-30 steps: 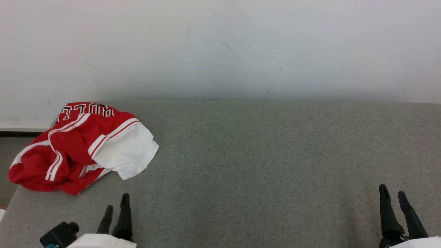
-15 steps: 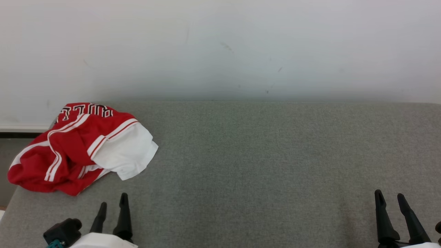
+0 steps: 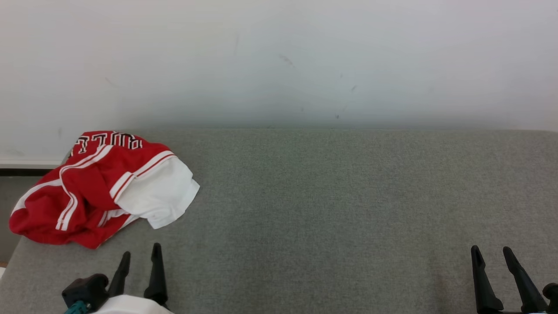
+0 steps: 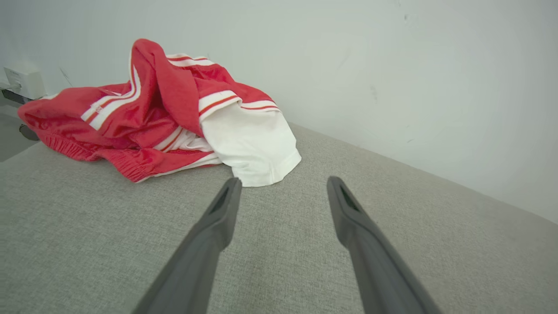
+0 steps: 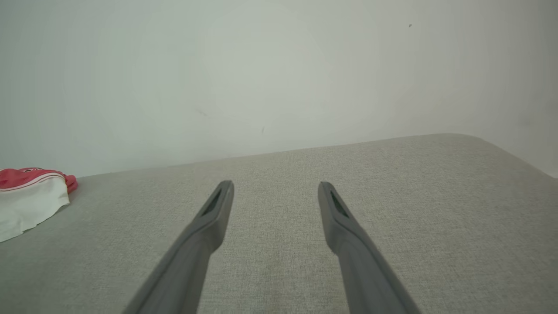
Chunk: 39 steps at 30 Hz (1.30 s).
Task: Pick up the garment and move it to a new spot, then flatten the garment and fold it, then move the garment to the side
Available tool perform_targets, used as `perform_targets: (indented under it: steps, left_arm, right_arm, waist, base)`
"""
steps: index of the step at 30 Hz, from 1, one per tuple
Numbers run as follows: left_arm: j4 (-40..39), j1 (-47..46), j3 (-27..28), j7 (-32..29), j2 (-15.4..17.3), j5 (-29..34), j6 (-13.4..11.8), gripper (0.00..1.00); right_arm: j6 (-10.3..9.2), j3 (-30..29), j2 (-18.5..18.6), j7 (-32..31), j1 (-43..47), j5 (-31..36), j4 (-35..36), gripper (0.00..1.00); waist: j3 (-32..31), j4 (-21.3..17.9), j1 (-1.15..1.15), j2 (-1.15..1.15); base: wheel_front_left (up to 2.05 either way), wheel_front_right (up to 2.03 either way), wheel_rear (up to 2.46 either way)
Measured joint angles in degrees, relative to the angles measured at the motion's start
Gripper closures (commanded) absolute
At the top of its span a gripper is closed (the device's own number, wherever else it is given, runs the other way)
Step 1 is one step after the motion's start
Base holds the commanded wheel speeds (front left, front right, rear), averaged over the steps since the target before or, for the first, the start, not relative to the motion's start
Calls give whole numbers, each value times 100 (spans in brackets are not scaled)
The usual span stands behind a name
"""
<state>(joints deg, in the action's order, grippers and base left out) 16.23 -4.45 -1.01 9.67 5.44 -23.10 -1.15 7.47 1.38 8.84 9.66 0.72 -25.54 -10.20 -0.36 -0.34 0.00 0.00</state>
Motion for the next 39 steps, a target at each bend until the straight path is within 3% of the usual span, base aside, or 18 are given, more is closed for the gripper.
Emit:
perform_targets:
  steps: [23,39]
  left_arm:
    - [152,16,-213,297,84,1188,-51,0]
    - [227,32,-151,463,89,1796,-169,0]
  right_arm:
    - [0,-103,10,299,75,761,36,0]
    - [0,-134,-131,458,126,871,-73,0]
  waist:
    - [-23,-5,0,0]
    - [-40,34,0,0]
  base:
    - [0,0,0]
    - [0,0,0]
